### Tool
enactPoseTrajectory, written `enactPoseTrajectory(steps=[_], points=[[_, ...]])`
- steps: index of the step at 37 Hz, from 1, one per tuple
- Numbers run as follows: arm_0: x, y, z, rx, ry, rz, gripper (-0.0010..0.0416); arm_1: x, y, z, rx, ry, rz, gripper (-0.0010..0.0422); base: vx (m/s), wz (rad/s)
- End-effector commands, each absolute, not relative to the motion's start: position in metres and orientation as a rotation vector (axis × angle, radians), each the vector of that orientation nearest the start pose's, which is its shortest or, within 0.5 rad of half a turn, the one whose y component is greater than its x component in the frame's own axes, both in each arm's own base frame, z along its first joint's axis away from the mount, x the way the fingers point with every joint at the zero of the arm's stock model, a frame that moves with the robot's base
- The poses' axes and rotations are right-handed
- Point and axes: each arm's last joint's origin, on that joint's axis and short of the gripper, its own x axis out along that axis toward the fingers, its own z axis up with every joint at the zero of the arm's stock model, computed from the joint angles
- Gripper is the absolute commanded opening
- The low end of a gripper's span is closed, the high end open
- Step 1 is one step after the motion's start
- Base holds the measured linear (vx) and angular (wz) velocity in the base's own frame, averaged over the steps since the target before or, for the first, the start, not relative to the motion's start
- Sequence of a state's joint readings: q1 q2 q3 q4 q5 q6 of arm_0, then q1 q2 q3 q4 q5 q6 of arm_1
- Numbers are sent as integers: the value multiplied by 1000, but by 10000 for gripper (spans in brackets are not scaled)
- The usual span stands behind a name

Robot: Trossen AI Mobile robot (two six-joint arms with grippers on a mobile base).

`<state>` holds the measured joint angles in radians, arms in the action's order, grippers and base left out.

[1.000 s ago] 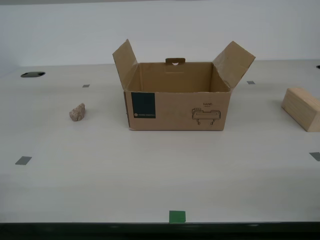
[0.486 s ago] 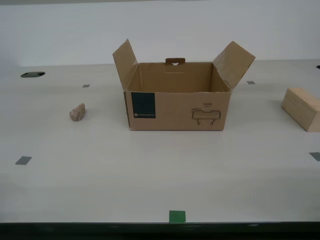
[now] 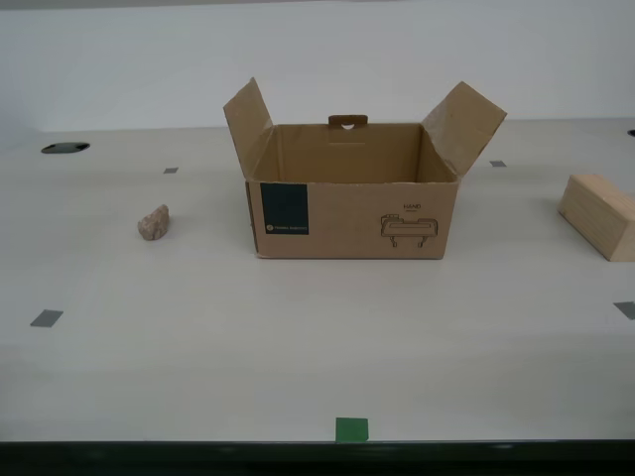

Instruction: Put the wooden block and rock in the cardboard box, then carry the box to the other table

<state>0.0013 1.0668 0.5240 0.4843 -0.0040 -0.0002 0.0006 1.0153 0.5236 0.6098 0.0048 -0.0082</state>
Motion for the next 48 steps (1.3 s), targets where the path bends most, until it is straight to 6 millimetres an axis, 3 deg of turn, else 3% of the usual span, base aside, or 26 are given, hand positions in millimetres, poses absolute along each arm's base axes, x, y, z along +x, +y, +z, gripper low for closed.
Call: enactPoseTrajectory(steps=[1, 15, 38, 48], points=[[230, 0, 254, -1, 57, 7, 0, 221, 0, 278, -10, -128, -8, 0, 0, 0], [230, 0, 260, -1, 77, 7, 0, 221, 0, 280, -17, -131, -13, -1, 0, 0], [234, 0, 334, -6, 263, 8, 0, 221, -2, 278, -37, -110, -51, -1, 0, 0], [231, 0, 350, -3, 295, 7, 0, 227, -3, 290, -67, 12, -74, -1, 0, 0]])
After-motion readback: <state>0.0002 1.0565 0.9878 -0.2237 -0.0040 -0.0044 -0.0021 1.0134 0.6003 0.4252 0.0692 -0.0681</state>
